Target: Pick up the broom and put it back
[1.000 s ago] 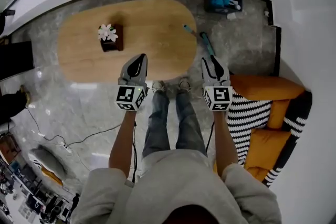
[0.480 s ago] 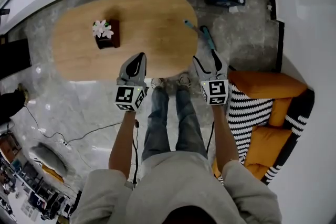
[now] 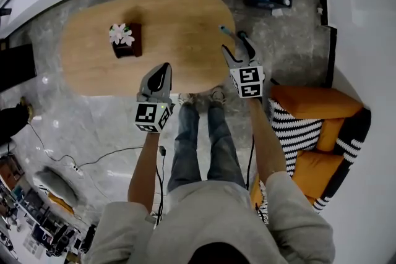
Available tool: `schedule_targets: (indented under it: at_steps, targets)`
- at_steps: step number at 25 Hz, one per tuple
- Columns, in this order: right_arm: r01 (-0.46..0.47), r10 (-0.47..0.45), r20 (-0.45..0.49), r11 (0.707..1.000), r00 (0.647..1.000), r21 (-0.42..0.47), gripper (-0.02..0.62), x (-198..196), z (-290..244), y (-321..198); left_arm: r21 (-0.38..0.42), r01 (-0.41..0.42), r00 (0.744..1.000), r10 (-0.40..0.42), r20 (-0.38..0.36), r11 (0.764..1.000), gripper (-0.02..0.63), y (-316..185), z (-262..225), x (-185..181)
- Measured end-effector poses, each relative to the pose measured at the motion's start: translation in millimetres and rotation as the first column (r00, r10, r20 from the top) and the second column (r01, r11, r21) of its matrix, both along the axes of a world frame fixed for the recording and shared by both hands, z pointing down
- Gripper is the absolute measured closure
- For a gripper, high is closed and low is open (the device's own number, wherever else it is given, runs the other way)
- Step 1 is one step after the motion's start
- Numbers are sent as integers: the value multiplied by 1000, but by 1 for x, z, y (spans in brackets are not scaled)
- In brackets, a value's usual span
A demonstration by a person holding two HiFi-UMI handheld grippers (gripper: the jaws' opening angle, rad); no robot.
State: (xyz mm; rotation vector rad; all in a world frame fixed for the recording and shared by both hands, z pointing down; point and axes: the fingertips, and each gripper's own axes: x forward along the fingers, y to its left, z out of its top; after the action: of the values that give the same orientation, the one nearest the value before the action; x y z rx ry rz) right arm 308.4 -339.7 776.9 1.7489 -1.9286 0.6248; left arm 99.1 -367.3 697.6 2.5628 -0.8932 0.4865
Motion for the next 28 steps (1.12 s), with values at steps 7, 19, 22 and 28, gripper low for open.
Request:
schedule_targets:
  at_steps: [7,19,22,28]
  targets:
    - [33,-34,-14,997,999,-75,350,0,32,-26,-4,12,1000,-12,5,1000,611,0,3,-8]
    - [-27,20,-83,996,996,-81,488,15,31,-25,-4,13,1000,-13,9,1000,611,0,4,-12]
    - [-51,46,-119,998,992,-40,495,29,15,-17,1,11,1000,-11,7,1000,611,-2,0,-11]
    - [-150,149,-142,989,979,5,505,70,-9,20,18,-18,1000,18,-5,1000,611,4,-14,7]
